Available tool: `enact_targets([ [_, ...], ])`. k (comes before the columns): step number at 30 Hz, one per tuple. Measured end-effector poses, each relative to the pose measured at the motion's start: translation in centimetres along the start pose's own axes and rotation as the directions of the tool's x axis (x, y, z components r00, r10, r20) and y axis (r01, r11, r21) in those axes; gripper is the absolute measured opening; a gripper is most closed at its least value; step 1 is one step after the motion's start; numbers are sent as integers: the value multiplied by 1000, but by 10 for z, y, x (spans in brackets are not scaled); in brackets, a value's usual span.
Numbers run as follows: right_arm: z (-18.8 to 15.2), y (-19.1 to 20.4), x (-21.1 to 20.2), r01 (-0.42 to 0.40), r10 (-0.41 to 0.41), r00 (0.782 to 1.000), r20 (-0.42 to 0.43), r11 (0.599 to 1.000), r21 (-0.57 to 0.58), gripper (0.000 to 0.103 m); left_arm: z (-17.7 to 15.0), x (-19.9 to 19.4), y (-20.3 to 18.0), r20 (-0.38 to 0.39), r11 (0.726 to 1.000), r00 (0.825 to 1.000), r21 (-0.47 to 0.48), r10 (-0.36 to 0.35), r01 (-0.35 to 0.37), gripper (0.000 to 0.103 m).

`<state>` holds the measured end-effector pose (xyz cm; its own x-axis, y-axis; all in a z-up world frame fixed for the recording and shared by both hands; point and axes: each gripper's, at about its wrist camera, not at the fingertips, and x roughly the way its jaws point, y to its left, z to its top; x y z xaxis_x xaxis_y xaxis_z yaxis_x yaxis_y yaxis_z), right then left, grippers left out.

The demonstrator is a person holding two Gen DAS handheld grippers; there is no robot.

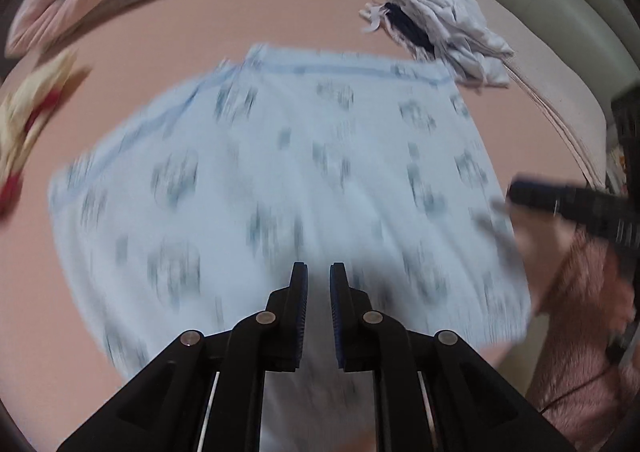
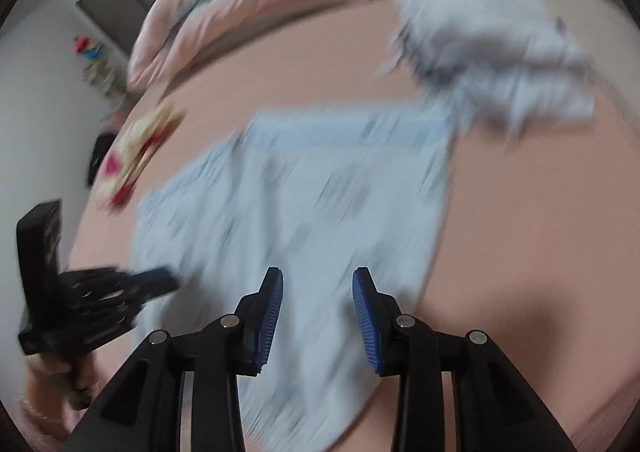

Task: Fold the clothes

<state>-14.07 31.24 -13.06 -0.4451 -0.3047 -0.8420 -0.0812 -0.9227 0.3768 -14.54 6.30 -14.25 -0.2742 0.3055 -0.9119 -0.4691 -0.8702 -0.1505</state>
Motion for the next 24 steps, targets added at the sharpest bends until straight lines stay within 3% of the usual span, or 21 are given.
enact_targets([
  [4, -72, 37, 5, 34, -46, 994, -95, 991, -129, 36, -60, -16, 8, 69, 991, 997, -128, -35, 44, 10],
  [7, -92, 43, 10, 77, -94, 989, -111, 986, -151, 36, -82, -21, -8, 99, 997, 995, -78, -21, 29, 10],
  [9, -96, 41, 6, 89, -106, 989, -99, 982, -164, 36, -90, -19, -26, 117, 1000, 993, -9, 20, -19, 18],
  [11, -99, 40, 2, 102, -118, 989, -86, 979, -177, 36, -92, -12, -36, 129, 996, 988, 34, 79, -84, 39],
  [13, -102, 39, -2, 114, -130, 989, -74, 975, -189, 45, -94, -6, -40, 142, 988, 980, 48, 139, -147, 40],
  [17, -109, 37, -10, 140, -153, 987, -48, 967, -213, 46, -96, 3, -34, 160, 975, 964, 36, 210, -219, 40],
  [18, -110, 36, -12, 146, -159, 986, -42, 965, -219, 46, -97, 4, -33, 166, 975, 964, 37, 210, -218, 39],
  [19, -112, 36, -14, 152, -164, 986, -35, 962, -225, 46, -98, 4, -33, 173, 975, 962, 36, 210, -219, 28],
  [20, -114, 35, -16, 159, -170, 985, -28, 960, -231, 46, -99, 2, -31, 177, 973, 959, 20, 222, -229, 11],
  [24, -115, 29, -19, 169, -179, 983, -27, 960, -224, 46, -103, -6, -22, 176, 968, 952, -37, 252, -249, 6],
])
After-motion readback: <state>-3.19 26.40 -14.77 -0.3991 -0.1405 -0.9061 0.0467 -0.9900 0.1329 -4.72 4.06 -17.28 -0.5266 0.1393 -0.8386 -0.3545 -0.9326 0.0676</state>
